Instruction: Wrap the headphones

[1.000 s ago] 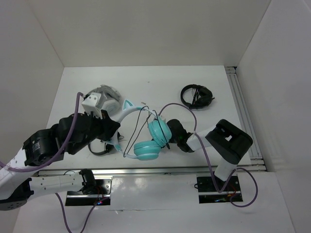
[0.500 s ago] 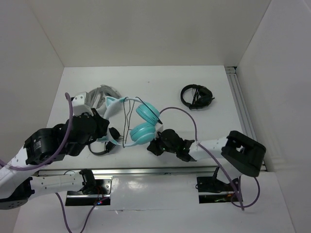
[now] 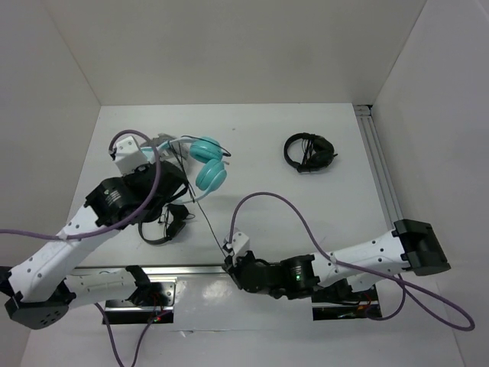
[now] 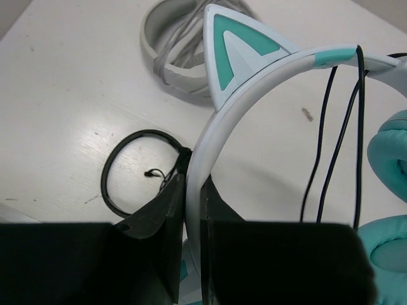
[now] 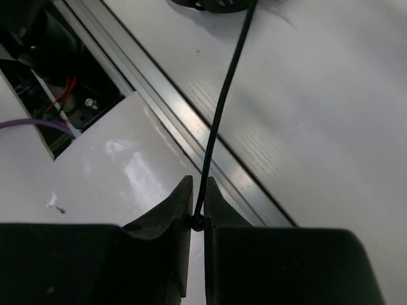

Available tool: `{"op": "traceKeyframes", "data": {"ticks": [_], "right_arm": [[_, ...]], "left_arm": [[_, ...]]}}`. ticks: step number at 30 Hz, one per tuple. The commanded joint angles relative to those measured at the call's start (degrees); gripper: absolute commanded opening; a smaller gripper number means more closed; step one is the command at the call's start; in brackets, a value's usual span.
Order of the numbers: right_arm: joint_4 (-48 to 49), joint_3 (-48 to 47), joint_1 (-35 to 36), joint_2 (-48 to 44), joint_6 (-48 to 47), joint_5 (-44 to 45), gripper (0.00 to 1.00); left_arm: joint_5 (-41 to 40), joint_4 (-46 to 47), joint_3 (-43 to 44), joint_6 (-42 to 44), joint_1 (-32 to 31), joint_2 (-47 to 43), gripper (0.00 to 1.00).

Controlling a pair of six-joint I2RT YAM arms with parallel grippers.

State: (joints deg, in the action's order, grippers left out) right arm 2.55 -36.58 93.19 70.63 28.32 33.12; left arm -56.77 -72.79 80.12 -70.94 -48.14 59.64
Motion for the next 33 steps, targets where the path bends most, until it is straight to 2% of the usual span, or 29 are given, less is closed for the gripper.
{"op": "traceKeyframes", "data": {"ticks": [1, 6, 9, 13, 15, 18, 22, 28, 33], "right_arm": [[-10.9, -8.9, 5.8, 2.0, 2.2, 12.3, 0.0], [-16.7, -16.4, 10.2, 3.5, 0.4, 15.7, 0.0], [-17.2, -19.6, 10.7, 3.5, -2.4, 15.7, 0.0], [-15.2, -21.5, 10.7, 1.2, -6.4, 13.7, 0.0], [-14.7, -22.8, 10.7, 0.5, -9.5, 12.2, 0.0], [-17.4, -23.5, 10.7, -0.7, -13.2, 13.1, 0.0], [-22.6, -24.8, 6.0, -4.4, -16.8, 11.7, 0.0], [-31.4, -24.8, 1.4, -8.8, -18.8, 16.3, 0.0], [-32.9, -24.8, -3.1, -10.0, -21.8, 16.9, 0.0]], "left_arm": [[-2.3, 7.6, -2.0, 1.8, 4.1, 1.6, 0.0], [-1.2, 5.9, -3.4, 0.9, 5.3, 4.3, 0.0], [0.1, 3.9, -3.4, 0.2, 5.3, 7.2, 0.0], [0.6, 0.5, -4.6, -3.0, 2.4, 9.2, 0.0], [3.3, 4.5, -5.9, 3.1, 1.2, 9.2, 0.0], [5.7, 6.7, -7.3, 7.1, -1.7, 9.9, 0.0], [9.7, 13.1, -10.5, 18.7, -7.0, 9.9, 0.0], [15.7, 14.5, -13.7, 26.1, -9.9, 7.3, 0.0], [19.8, 15.7, -15.6, 32.5, -11.5, 2.1, 0.0]]}}
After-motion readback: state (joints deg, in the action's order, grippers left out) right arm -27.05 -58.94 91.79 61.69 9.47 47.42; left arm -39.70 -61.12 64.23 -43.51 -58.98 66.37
